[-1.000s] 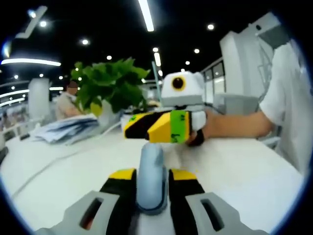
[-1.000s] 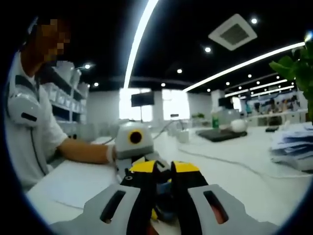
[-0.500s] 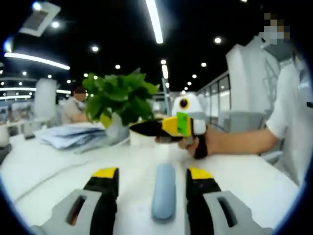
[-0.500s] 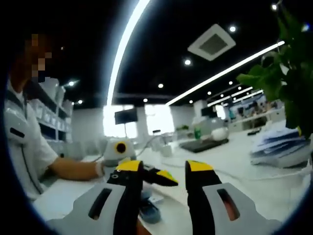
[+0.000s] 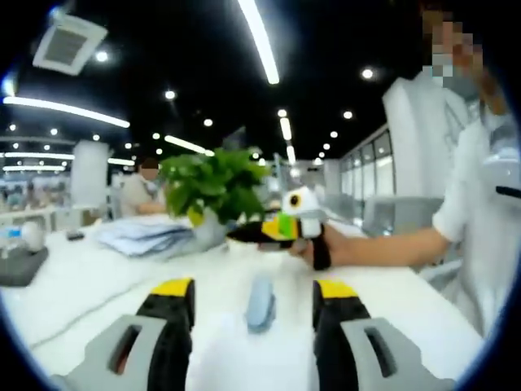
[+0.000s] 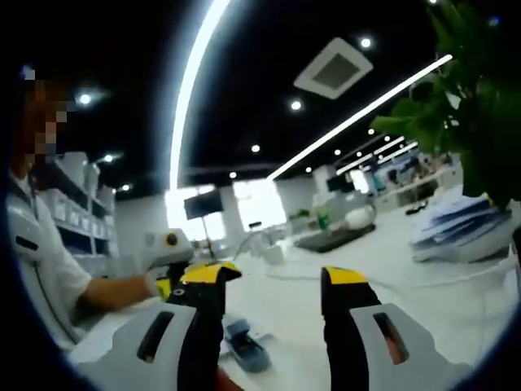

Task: Pick up the paper insert the paper into the punch align the paper edges press the punch to punch holes

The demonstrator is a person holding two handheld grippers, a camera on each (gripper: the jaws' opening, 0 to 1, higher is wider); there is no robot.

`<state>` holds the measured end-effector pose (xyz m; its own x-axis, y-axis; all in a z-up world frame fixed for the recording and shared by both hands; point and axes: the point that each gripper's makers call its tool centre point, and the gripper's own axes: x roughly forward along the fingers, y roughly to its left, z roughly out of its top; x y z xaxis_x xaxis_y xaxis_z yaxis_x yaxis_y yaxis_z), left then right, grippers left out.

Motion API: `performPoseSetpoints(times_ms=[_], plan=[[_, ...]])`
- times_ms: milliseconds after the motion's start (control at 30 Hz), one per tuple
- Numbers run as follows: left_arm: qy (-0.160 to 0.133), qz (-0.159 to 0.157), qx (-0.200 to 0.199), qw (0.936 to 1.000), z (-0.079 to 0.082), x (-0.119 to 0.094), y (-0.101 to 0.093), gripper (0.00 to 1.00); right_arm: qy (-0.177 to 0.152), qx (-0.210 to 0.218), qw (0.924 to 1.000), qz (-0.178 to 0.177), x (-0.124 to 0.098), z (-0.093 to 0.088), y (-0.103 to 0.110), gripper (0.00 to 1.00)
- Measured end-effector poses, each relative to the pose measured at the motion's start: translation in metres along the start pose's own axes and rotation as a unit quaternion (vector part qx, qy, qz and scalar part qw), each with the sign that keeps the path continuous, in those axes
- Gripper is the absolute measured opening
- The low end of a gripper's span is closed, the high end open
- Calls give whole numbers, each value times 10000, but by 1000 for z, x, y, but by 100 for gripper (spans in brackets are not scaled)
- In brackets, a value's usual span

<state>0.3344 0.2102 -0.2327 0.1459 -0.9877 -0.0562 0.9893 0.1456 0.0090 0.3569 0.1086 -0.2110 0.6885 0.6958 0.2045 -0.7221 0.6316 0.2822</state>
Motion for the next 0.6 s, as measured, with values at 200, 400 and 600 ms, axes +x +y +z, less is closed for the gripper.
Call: performPoseSetpoints(times_ms=[200,400,600], plan=[[387,148,13,9991,-31,-33,-2,57,63,4,10000,-23,1,-5,3,49],[670,120,-7,9977,-51,-45,0,59,172,-8,9999,-7,2,-11,9,49],[835,71,1,9965,-63,-47,-1,57,326,-143,9994,-33,4,-19,11,48]])
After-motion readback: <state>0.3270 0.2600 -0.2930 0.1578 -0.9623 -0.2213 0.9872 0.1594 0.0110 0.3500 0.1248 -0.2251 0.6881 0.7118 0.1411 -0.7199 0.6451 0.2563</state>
